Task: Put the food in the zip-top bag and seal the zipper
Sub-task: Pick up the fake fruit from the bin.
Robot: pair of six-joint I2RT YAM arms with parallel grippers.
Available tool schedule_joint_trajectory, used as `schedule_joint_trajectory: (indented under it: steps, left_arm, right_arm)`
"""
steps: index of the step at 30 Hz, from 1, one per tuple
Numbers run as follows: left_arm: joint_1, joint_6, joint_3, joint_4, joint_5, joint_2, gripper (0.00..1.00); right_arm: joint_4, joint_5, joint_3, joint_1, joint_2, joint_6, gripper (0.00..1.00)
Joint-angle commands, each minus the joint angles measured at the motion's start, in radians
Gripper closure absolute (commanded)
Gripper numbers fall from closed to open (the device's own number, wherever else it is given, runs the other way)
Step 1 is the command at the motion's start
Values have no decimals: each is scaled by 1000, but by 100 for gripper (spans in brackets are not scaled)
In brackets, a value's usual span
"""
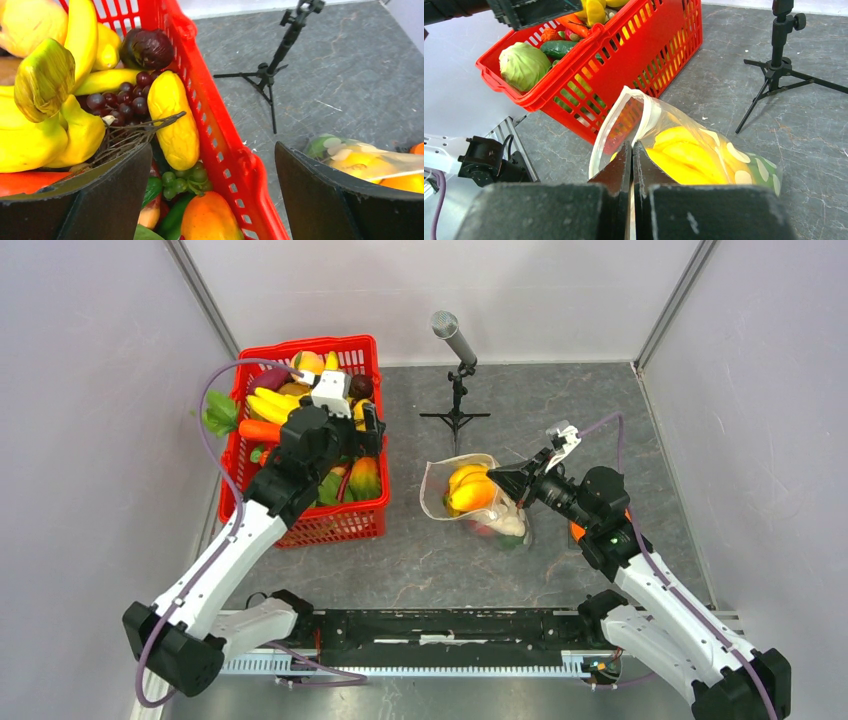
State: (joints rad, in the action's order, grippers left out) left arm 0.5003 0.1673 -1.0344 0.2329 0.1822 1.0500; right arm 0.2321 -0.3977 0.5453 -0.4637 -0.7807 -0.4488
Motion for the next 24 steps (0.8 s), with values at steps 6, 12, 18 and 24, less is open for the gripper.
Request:
schedule_joint_trajectory:
  steps: [6,12,18,24]
  left_arm:
    - [-66,91,-172,77,1,182,12]
    - [-107,64,-196,20,21,269,24]
    - [-170,58,-266,68,-49,365,26]
    - [-213,12,-327,90,-148,474,30]
  right_arm:
    - [74,13,2,1,0,-10,100]
    - [71,17,0,0,5,-7,100]
    - [67,20,-1,0,12,-7,100]
    - [63,14,2,0,11,-8,100]
